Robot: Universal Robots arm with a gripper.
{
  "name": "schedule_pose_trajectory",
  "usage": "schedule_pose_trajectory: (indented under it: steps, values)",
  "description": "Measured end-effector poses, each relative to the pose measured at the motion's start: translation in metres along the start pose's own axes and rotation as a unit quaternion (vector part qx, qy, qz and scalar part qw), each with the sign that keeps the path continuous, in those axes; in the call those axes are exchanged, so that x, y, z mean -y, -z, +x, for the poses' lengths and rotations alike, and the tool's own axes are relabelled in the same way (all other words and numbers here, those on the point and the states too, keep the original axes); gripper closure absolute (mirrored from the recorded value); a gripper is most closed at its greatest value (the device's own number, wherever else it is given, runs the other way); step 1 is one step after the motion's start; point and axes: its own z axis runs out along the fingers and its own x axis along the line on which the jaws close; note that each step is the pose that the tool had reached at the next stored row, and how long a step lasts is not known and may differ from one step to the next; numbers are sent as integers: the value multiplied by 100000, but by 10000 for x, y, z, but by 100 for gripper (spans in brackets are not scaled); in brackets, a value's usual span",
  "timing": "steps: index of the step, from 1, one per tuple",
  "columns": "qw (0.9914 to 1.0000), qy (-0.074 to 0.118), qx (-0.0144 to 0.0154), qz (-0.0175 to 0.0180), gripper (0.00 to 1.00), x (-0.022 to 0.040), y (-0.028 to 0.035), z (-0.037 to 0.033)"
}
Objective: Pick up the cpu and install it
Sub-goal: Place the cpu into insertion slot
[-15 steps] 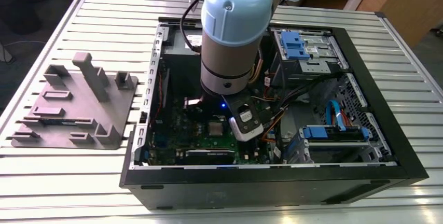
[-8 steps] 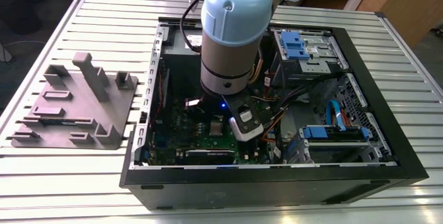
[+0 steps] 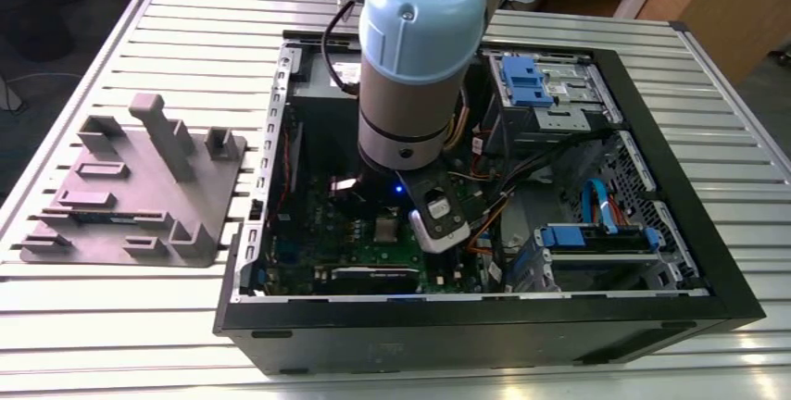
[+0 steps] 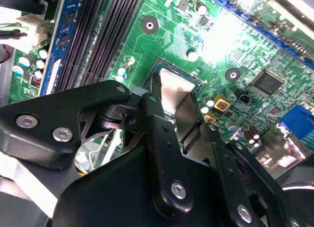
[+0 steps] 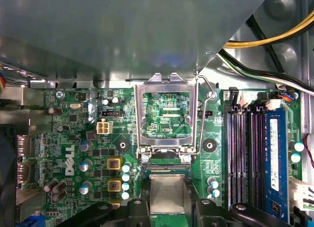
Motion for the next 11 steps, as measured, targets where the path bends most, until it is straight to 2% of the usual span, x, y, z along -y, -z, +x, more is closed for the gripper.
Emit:
schedule_pose_trajectory:
  steps: [10, 11]
  values:
    - [100000, -2, 9, -11, 60, 2, -2, -4]
    - [100000, -1, 6, -7, 54, 2, -2, -4]
